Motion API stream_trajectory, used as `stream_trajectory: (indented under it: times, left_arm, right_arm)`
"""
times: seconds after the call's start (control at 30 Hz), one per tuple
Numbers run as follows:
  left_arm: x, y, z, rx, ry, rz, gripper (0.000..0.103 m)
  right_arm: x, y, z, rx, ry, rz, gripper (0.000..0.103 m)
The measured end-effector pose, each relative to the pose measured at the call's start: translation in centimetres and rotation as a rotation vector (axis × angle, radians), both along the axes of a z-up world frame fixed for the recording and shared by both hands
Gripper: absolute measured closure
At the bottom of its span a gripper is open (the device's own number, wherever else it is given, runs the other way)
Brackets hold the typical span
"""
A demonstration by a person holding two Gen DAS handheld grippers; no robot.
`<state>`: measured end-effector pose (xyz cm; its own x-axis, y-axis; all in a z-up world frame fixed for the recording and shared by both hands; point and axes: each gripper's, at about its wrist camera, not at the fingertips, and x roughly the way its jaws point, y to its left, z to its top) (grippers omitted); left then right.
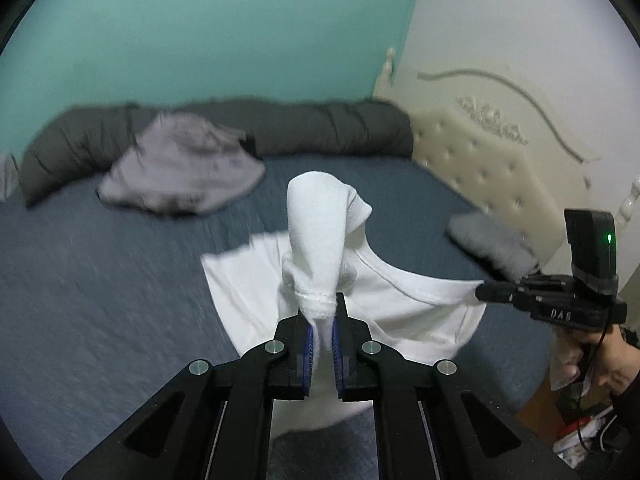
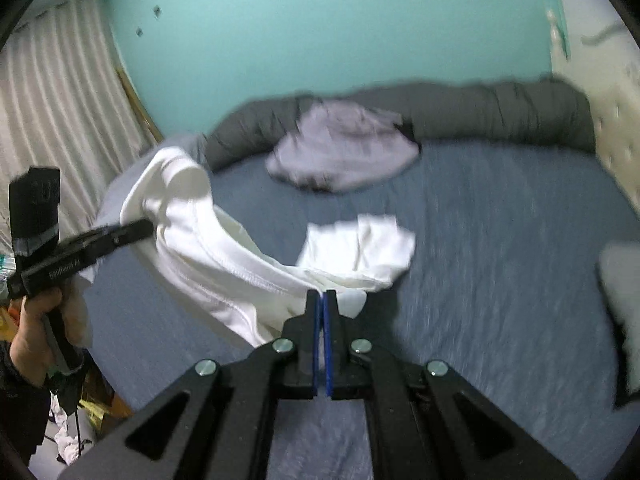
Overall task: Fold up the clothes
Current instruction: 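Lift the T-shirt with both tools to shake it out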
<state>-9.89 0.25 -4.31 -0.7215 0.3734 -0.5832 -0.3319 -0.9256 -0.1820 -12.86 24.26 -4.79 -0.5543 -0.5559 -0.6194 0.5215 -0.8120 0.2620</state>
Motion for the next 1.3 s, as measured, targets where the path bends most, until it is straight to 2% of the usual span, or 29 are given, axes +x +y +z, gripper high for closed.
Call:
stream_trajectory:
  times: [0.23, 0.37, 0.5, 0.57, 0.67, 0.77, 0.87, 0.97, 1.07, 1.3]
  left_arm:
    - [2.9, -1.5, 12.5, 0.006, 0.18, 0.03, 0.095]
    - [4.6, -1.7, 18.9, 0.005, 0.261, 0.039, 0.095]
    - [6.5, -1.9, 24.9, 0.019, 0.319, 0.041, 0.095]
    - [7.5, -1.9, 27.4, 0.03, 0.337, 0.04, 0.095]
    - [9.1, -1.8, 29.1, 0.042, 0.36, 0.03, 0.095]
    - [10.1, -1.8, 29.1, 0.059, 0.356, 0.023, 0.095]
    - [9.4, -2.2, 27.1, 0.065, 0.314, 0.023, 0.095]
    - [8.4, -2.1, 23.2, 0.06, 0.252, 0.029, 0.095]
    - [7.1, -1.8, 18.8, 0.062, 0.187, 0.029, 0.095]
    - [3.2, -1.5, 7.7, 0.074, 0.031, 0.082, 0.095]
  right_arm:
    - [1.1, -1.0, 14.9, -0.028, 0.212, 0.011, 0.102]
    - [2.2, -1.6, 22.4, -0.02, 0.309, 0.012, 0.102]
    - [3.1, -2.0, 28.1, -0.02, 0.375, 0.004, 0.102]
    - [3.5, -2.1, 29.9, -0.019, 0.393, 0.004, 0.102]
    - [4.3, -2.6, 31.8, -0.016, 0.419, 0.014, 0.102]
    - [4.2, -3.2, 31.0, -0.006, 0.403, 0.027, 0.102]
    - [3.0, -3.7, 27.7, 0.02, 0.347, 0.037, 0.102]
    - [1.6, -4.5, 24.0, 0.055, 0.287, 0.045, 0.102]
    - [-0.2, -5.9, 18.3, 0.098, 0.21, 0.066, 0.102]
    - [-4.2, -8.1, 7.3, 0.144, 0.05, 0.076, 0.102]
